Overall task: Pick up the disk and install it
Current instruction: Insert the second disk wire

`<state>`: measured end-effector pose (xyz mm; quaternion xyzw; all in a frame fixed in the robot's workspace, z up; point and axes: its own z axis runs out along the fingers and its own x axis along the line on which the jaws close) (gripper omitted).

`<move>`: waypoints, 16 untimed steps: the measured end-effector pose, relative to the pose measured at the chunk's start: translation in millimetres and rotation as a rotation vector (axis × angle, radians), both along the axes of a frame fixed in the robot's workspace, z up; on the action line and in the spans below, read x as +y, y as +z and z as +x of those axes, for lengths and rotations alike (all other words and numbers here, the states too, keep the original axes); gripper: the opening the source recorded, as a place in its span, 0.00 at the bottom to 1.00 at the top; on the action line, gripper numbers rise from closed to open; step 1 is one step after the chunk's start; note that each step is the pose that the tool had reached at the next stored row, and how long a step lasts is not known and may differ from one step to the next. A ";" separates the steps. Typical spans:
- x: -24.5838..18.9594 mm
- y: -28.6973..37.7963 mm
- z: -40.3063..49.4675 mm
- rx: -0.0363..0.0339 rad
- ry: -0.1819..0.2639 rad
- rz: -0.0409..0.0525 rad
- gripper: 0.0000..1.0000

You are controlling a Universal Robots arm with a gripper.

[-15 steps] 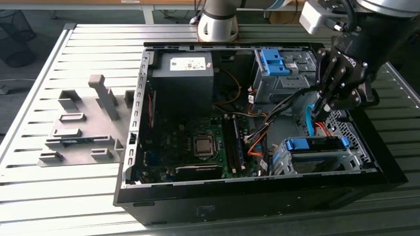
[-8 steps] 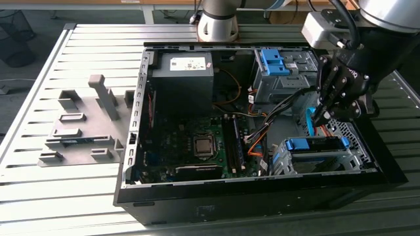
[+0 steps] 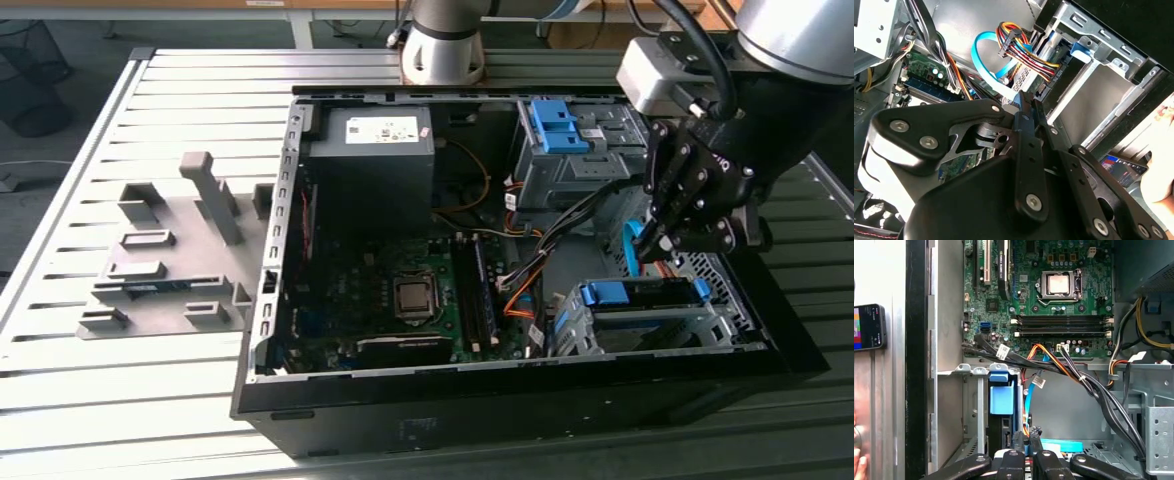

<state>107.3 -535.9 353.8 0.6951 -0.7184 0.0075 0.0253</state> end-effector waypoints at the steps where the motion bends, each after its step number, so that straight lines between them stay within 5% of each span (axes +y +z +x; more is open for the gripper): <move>1: 0.0 0.0 0.0 0.0000 0.000 0.0000 0.16; 12: 0.0 -0.2 0.0 0.0000 0.000 0.0002 0.16; 13: -0.2 -0.4 0.0 0.0000 0.000 0.0045 0.16; 16: -3.9 -1.2 0.1 -0.0001 0.000 0.0490 0.16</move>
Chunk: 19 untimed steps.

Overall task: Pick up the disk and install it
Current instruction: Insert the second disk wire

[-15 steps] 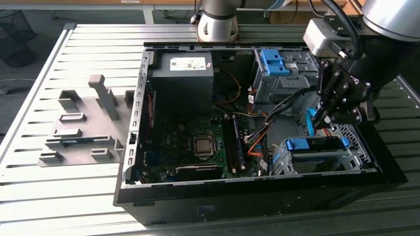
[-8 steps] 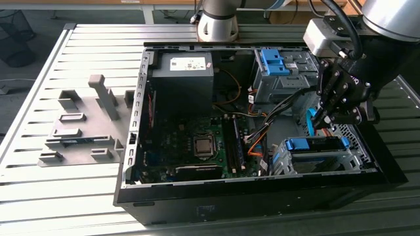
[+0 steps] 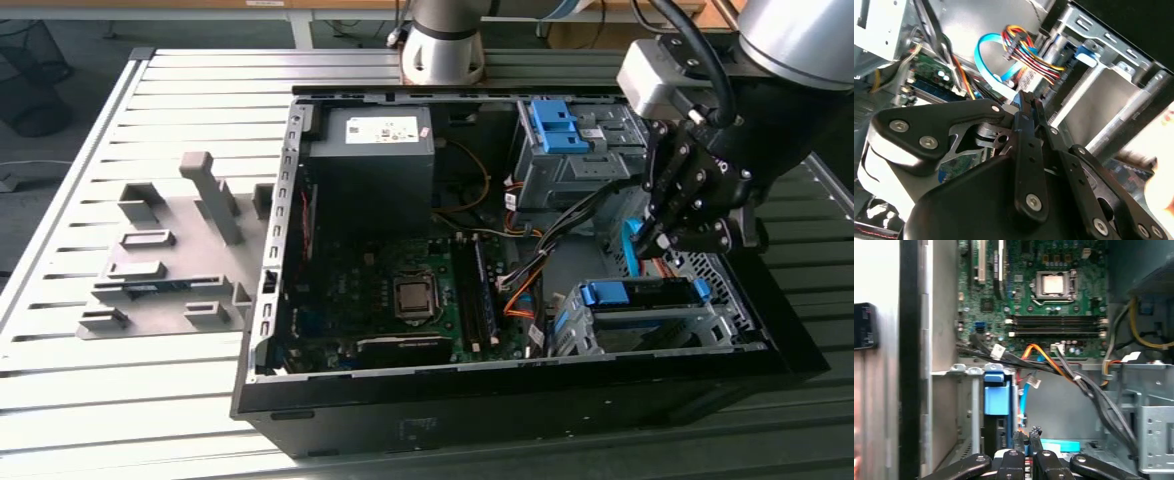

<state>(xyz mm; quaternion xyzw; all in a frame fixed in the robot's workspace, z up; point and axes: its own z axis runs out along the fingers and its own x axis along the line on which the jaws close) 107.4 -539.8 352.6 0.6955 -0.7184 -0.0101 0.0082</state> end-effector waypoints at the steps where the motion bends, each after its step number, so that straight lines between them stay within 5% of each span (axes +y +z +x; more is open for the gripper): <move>1: -1.9 -0.6 0.1 0.0000 0.000 0.0036 0.16; 7: -7.5 -3.9 0.8 0.0001 0.000 0.0038 0.16; 19: -8.5 -4.3 0.9 0.0001 0.000 0.0039 0.16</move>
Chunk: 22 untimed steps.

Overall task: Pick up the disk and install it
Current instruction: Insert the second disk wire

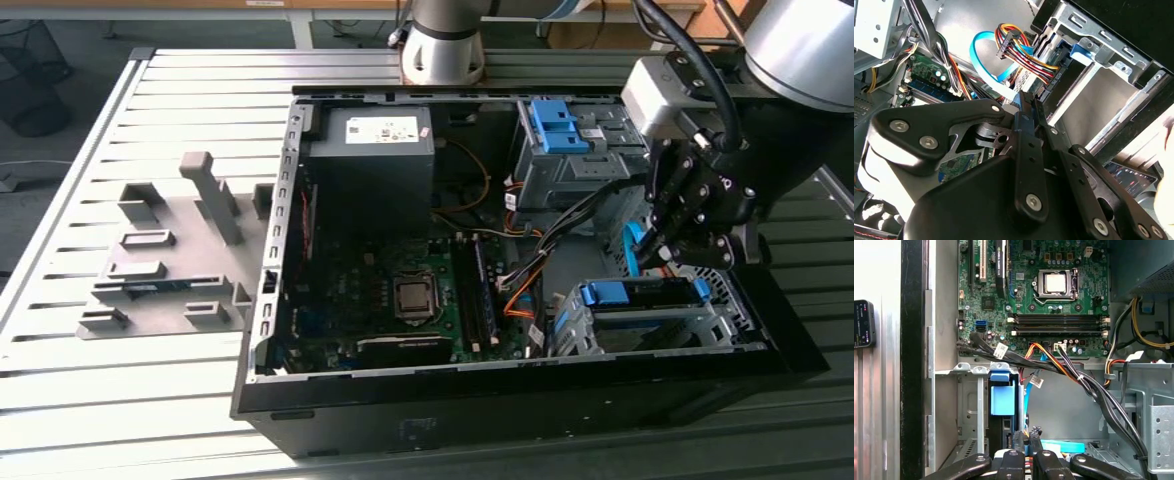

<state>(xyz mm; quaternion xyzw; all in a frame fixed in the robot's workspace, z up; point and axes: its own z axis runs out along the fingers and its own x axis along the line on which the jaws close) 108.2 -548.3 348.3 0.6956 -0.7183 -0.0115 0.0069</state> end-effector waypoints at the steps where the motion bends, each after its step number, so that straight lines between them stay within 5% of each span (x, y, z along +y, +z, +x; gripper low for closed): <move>1: -0.3 0.0 0.0 0.0000 0.000 -0.0001 0.16; 8: -10.5 -2.1 0.5 0.0000 0.000 0.0027 0.16; 22: -13.6 -10.2 3.6 0.0003 -0.006 0.0112 0.16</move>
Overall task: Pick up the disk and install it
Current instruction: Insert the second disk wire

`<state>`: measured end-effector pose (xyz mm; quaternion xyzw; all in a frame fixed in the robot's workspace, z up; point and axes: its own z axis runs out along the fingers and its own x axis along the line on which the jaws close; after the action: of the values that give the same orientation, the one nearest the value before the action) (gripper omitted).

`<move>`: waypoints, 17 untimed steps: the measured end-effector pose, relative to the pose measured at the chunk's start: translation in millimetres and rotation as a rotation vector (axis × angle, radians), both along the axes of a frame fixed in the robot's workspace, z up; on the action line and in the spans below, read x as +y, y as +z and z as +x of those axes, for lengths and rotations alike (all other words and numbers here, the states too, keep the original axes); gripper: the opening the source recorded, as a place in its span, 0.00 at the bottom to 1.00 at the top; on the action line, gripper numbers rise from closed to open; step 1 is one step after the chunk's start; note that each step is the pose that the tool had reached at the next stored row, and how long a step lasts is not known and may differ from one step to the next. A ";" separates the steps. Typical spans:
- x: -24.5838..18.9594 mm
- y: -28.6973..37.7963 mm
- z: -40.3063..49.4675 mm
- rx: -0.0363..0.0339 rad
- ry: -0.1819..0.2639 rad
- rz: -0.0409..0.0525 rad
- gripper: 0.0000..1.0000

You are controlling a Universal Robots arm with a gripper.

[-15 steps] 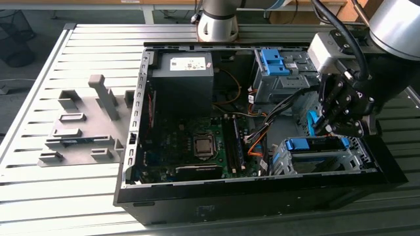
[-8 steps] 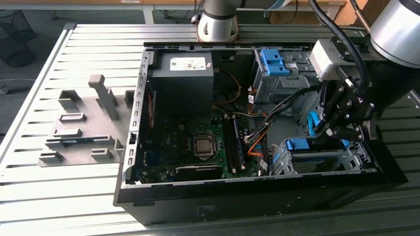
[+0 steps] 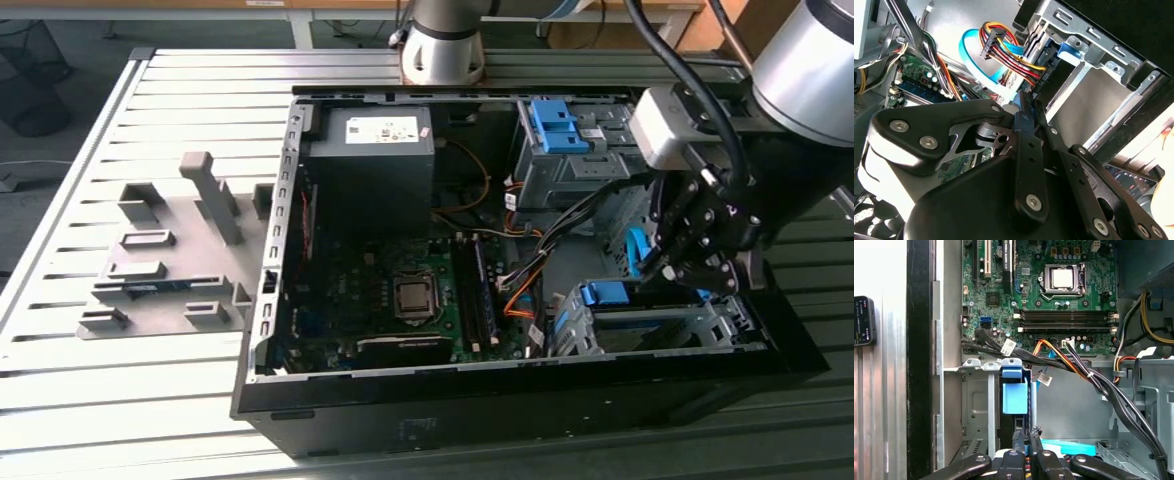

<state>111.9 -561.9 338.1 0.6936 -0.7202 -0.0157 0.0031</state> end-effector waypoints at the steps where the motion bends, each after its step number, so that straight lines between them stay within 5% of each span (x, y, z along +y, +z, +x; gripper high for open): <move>1: -0.5 -0.1 0.0 0.0000 0.000 0.0012 0.16; 17: -0.9 -3.9 2.1 0.0000 0.000 0.0133 0.16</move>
<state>113.9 -562.9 334.2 0.6936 -0.7201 -0.0205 -0.0015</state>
